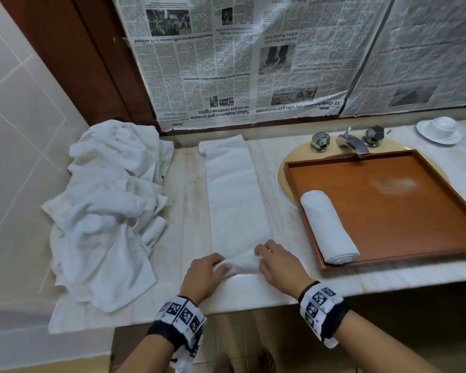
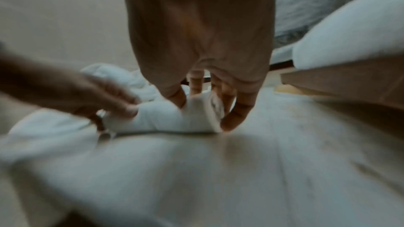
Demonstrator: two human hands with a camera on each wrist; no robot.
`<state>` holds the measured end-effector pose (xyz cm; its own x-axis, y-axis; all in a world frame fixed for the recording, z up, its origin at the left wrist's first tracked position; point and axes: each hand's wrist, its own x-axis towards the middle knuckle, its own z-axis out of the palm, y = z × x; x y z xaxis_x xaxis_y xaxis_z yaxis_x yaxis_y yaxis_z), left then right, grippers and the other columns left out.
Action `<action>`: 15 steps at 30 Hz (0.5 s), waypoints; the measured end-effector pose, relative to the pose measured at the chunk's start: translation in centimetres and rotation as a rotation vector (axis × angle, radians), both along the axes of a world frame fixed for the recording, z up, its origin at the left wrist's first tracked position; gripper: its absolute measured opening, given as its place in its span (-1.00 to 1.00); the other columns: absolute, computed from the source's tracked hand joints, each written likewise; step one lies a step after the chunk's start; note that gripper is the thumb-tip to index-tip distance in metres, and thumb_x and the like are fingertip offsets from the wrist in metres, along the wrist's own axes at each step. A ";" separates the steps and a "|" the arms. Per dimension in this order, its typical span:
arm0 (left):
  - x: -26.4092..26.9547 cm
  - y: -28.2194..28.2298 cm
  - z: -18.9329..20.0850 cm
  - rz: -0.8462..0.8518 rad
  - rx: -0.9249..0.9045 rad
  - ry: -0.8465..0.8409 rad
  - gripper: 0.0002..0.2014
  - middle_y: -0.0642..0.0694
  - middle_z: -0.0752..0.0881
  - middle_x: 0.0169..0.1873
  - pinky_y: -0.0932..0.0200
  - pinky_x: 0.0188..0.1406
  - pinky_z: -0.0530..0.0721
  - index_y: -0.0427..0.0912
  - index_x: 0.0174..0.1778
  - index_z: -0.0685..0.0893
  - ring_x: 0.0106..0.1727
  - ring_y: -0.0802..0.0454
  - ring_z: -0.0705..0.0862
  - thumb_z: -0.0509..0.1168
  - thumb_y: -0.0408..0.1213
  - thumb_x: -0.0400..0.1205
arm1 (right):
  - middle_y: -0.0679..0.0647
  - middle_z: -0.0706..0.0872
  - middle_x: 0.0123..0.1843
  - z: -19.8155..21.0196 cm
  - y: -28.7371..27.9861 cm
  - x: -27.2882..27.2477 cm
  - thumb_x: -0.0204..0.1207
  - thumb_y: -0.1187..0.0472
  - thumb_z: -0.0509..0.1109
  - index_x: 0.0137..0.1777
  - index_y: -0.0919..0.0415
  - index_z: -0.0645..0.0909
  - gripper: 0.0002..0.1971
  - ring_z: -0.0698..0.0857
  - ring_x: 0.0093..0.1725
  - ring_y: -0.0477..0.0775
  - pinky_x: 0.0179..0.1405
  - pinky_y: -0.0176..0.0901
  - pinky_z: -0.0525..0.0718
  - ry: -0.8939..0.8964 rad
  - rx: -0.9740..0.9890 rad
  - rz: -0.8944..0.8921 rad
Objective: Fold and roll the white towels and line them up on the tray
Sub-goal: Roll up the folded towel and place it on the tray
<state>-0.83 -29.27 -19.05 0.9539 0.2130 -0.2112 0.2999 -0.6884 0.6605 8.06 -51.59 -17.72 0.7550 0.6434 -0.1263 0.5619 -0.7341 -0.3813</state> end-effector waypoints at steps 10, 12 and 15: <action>-1.5 -1.7 -1.1 -0.007 0.132 -0.193 -0.67 0.20 0.54 0.16 0.18 0.02 0.58 0.16 0.21 0.65 0.12 0.14 0.53 0.30 0.23 0.63 | 0.15 0.63 0.23 0.4 0.1 0.6 0.73 0.03 0.25 0.26 0.21 0.66 -0.70 0.58 0.25 0.16 0.22 -0.11 0.46 0.241 0.016 -0.004; -2.0 -1.7 -1.8 -0.147 0.203 -0.226 -0.62 0.20 0.55 0.23 0.13 0.03 0.59 0.19 0.24 0.65 0.17 0.11 0.50 0.28 0.26 0.60 | 0.15 0.67 0.16 0.5 0.1 0.7 0.74 0.01 0.21 0.11 0.16 0.65 -0.73 0.62 0.19 0.19 0.16 -0.04 0.51 0.281 -0.027 -0.009; -2.1 -1.4 -2.4 -0.205 0.283 -0.195 -0.55 0.16 0.66 0.15 0.06 -0.06 0.64 0.16 0.24 0.69 0.16 0.02 0.58 0.30 0.23 0.49 | 0.09 0.72 0.13 -0.2 -0.6 0.5 0.74 0.06 0.22 0.23 0.12 0.61 -0.77 0.67 0.10 0.15 0.11 -0.02 0.59 0.282 0.045 -0.071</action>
